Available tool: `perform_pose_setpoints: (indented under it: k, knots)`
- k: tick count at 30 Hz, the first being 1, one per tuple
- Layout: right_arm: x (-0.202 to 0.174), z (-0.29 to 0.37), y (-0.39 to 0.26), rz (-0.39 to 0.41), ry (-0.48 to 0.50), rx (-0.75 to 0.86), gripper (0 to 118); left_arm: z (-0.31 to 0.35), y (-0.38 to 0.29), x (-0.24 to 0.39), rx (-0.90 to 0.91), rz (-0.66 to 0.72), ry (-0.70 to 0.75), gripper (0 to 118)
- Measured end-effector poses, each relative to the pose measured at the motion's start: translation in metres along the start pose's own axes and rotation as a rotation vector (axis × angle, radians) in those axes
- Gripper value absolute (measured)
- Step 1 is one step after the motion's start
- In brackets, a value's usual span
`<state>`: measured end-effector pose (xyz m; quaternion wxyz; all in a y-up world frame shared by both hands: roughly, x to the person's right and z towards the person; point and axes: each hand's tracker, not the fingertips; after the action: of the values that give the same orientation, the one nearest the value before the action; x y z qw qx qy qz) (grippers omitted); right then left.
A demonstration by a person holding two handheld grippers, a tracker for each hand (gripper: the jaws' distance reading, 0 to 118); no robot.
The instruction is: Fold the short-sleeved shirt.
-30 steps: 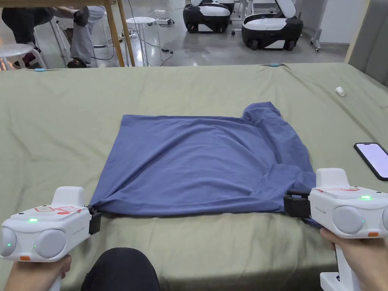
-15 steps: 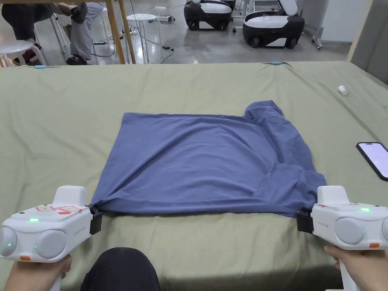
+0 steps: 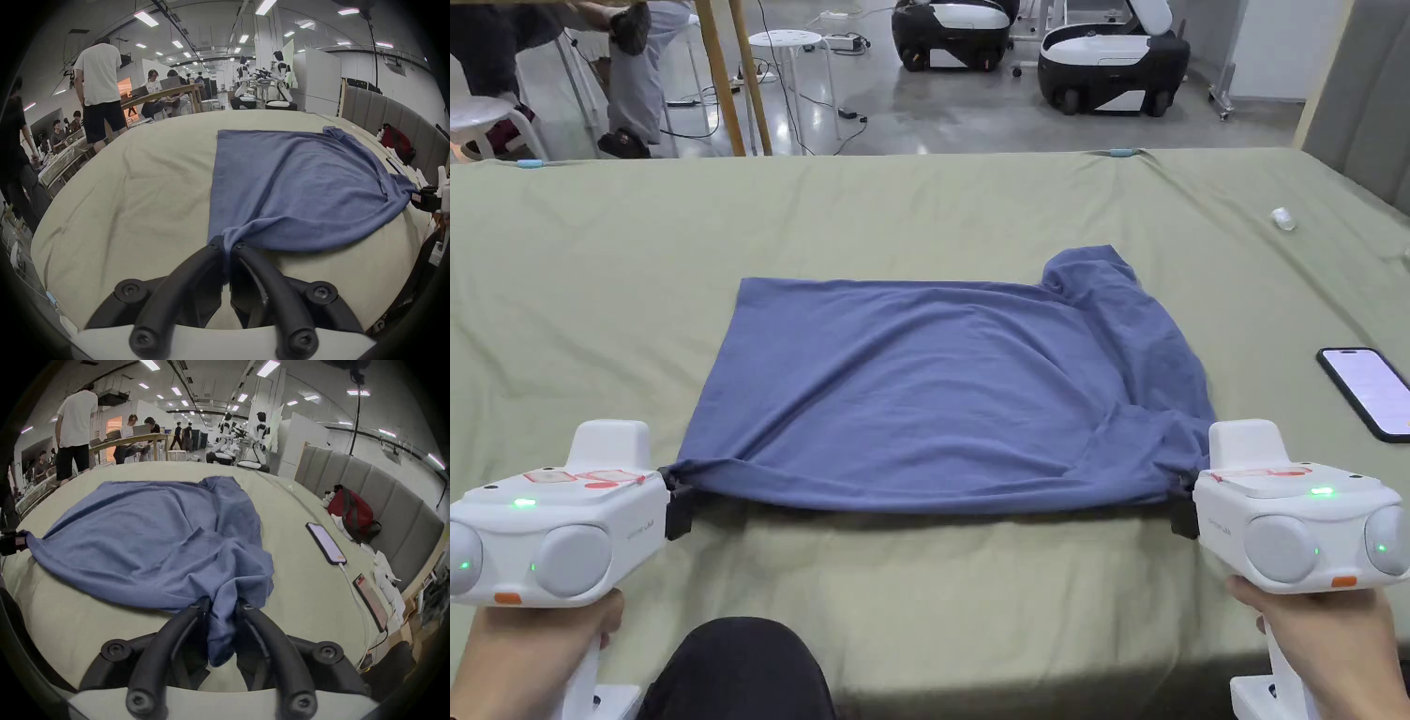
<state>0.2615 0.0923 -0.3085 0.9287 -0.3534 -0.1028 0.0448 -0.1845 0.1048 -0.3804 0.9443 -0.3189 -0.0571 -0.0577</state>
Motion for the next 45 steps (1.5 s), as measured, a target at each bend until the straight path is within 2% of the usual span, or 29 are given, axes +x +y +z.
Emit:
perform_pose_setpoints:
  k: [4,10,19,27,33,34,35,38,39,40,43,44,45]
  knots:
    - [0.003,-0.001,0.023,-0.02,0.011,0.047,19,-0.004,0.024,0.004,0.036,0.007,0.004,2]
    - [0.009,-0.027,0.072,0.007,-0.008,0.075,19,-0.028,0.065,0.01,0.065,0.0,0.04,2]
    - [0.019,-0.117,0.139,-0.015,-0.014,0.032,19,-0.112,0.119,0.027,-0.023,-0.036,0.09,2]
    - [0.011,-0.186,0.148,-0.006,-0.011,-0.08,19,-0.172,0.12,0.043,-0.15,-0.048,0.136,2]
    - [0.011,-0.199,0.137,0.008,-0.009,-0.116,19,-0.197,0.105,0.045,-0.179,-0.06,0.137,3]
    - [0.012,-0.198,0.136,0.009,-0.009,-0.116,21,-0.197,0.104,0.045,-0.174,-0.062,0.139,5]
    - [0.01,-0.196,0.137,0.009,-0.016,-0.114,28,-0.196,0.103,0.045,-0.161,-0.064,0.14,13]
    - [0.012,-0.182,0.137,0.032,-0.095,-0.086,88,-0.187,0.107,0.044,-0.154,-0.039,0.168,81]
    - [0.012,-0.178,0.136,0.022,-0.095,-0.079,111,-0.182,0.108,0.043,-0.151,-0.037,0.178,110]
    - [0.013,-0.167,0.135,0.003,-0.077,-0.051,118,-0.174,0.109,0.041,-0.134,-0.025,0.172,118]
    - [0.01,-0.136,0.13,-0.014,-0.015,0.002,112,-0.143,0.11,0.041,-0.09,-0.025,0.129,117]
    - [0.007,-0.124,0.127,-0.007,-0.01,0.003,107,-0.132,0.108,0.043,-0.092,-0.033,0.123,116]
    - [0.005,-0.114,0.123,-0.002,-0.007,0.011,94,-0.117,0.104,0.044,-0.085,-0.037,0.118,104]
